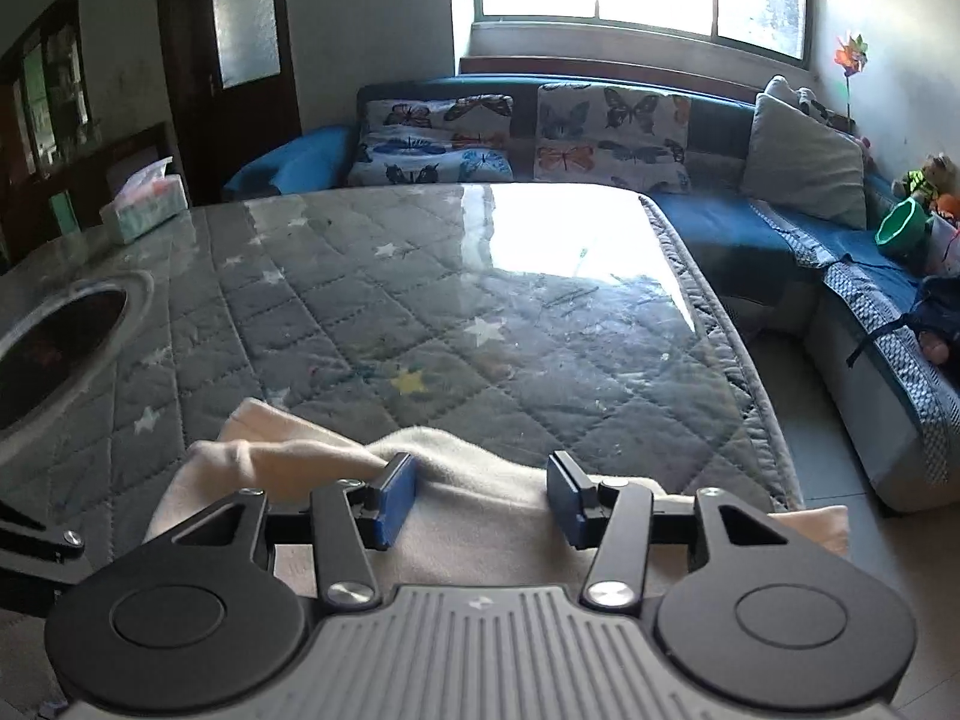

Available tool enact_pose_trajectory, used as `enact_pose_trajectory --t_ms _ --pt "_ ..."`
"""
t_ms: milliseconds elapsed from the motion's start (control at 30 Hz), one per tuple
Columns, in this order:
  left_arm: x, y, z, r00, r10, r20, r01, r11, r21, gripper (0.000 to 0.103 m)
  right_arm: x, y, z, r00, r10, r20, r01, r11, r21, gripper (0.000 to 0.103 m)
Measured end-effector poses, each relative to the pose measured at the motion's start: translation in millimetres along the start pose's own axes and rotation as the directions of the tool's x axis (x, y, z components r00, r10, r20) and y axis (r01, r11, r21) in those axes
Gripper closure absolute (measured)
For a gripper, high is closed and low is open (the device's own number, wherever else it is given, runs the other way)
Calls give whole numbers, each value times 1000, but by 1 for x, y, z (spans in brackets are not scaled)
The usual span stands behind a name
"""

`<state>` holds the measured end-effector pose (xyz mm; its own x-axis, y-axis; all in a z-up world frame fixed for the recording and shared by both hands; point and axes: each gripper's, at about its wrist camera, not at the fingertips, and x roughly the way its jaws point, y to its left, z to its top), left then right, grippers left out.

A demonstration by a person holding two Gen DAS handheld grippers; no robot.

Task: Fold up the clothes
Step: 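Lower the sweatshirt onto the table and open both grippers, then pull both open grippers back away from the folded sweatshirt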

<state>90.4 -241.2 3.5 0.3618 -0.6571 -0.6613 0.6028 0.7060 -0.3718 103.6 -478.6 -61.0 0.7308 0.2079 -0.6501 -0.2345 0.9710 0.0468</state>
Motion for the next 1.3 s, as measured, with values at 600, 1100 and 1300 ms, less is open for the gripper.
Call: enact_pose_trajectory --t_ms 600,1100,1300 --pt "-28 -7 -26 997 45 59 -48 998 47 58 -108 -13 -80 995 -65 72 58 994 96 36" --pt "-20 -1 -28 997 67 47 -68 997 32 59 -117 -40 -98 992 -90 83 74 981 176 35" --pt "-21 -1 -29 996 74 48 -76 996 35 59 -117 -34 -102 990 -117 80 103 982 160 35"
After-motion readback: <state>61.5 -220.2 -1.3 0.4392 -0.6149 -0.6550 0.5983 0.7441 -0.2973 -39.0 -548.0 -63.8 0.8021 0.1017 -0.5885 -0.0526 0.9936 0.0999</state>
